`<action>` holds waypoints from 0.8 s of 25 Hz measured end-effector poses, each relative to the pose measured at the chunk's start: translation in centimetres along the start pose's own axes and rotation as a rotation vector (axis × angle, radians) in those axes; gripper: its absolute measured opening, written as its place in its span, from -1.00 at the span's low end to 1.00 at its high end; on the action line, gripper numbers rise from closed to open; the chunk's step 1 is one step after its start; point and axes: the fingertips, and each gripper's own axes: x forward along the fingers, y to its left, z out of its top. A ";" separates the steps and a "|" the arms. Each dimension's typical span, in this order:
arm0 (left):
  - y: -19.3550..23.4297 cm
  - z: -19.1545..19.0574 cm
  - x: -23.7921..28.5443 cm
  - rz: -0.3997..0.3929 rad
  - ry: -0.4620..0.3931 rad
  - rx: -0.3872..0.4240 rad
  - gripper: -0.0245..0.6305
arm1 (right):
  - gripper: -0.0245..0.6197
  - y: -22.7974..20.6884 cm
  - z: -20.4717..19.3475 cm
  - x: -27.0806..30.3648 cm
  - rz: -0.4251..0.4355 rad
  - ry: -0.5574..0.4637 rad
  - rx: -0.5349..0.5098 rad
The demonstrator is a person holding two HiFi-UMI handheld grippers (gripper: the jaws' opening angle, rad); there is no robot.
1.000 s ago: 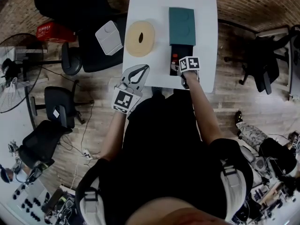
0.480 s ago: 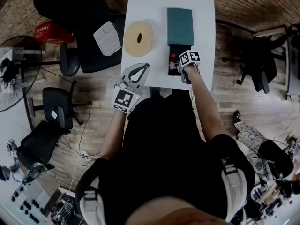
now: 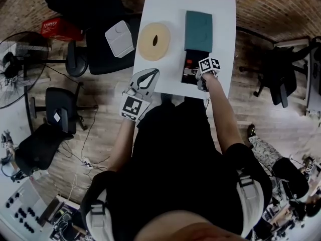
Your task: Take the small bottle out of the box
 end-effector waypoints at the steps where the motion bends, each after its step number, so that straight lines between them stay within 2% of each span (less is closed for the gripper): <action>1: 0.1 0.0 -0.1 0.001 -0.001 -0.001 -0.86 | -0.34 0.0 0.0 0.0 -0.005 -0.004 -0.003; 11: 0.0 0.4 -0.7 -0.024 -0.024 0.019 -0.86 | -0.34 0.7 -0.1 -0.8 -0.025 -0.074 -0.036; 20: -0.9 0.5 -1.5 -0.078 -0.048 0.037 -0.86 | -0.34 3.4 0.1 -3.7 -0.015 -0.210 -0.119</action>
